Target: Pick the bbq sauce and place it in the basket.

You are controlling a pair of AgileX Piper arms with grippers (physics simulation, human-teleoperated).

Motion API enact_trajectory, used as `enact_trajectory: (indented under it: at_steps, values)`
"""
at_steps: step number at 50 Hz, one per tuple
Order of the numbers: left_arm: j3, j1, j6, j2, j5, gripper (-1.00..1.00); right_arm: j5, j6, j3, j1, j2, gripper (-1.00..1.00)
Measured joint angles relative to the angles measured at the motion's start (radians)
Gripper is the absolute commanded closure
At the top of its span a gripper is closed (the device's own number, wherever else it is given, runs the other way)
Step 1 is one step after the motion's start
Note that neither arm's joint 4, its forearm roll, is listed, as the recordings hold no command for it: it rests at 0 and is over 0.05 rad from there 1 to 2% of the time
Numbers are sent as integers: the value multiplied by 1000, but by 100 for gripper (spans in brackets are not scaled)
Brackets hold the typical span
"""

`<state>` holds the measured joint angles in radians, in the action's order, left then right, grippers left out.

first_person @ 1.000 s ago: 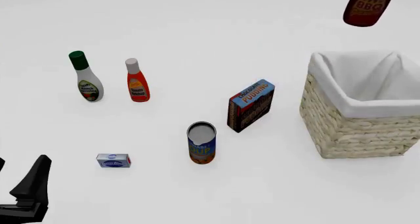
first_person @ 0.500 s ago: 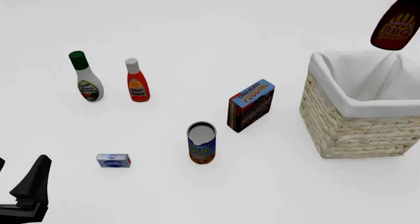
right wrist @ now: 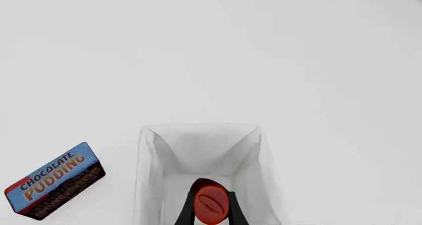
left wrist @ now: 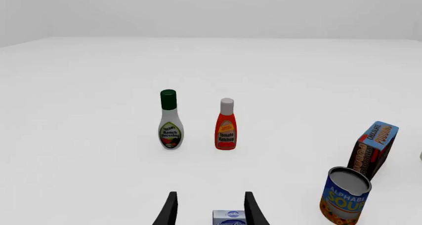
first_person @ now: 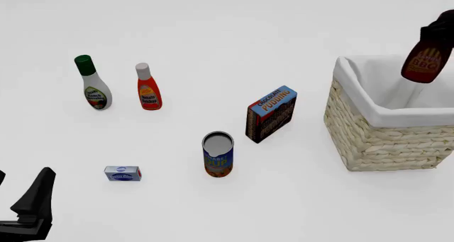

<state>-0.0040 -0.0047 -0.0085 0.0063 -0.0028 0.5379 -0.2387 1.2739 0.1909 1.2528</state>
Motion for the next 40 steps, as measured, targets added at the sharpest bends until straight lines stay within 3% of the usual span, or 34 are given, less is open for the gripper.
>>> enact_trajectory:
  at_steps: [40]
  values:
    - [0,0,0,0,0,-100,-190,-6,-96,15,191,100]
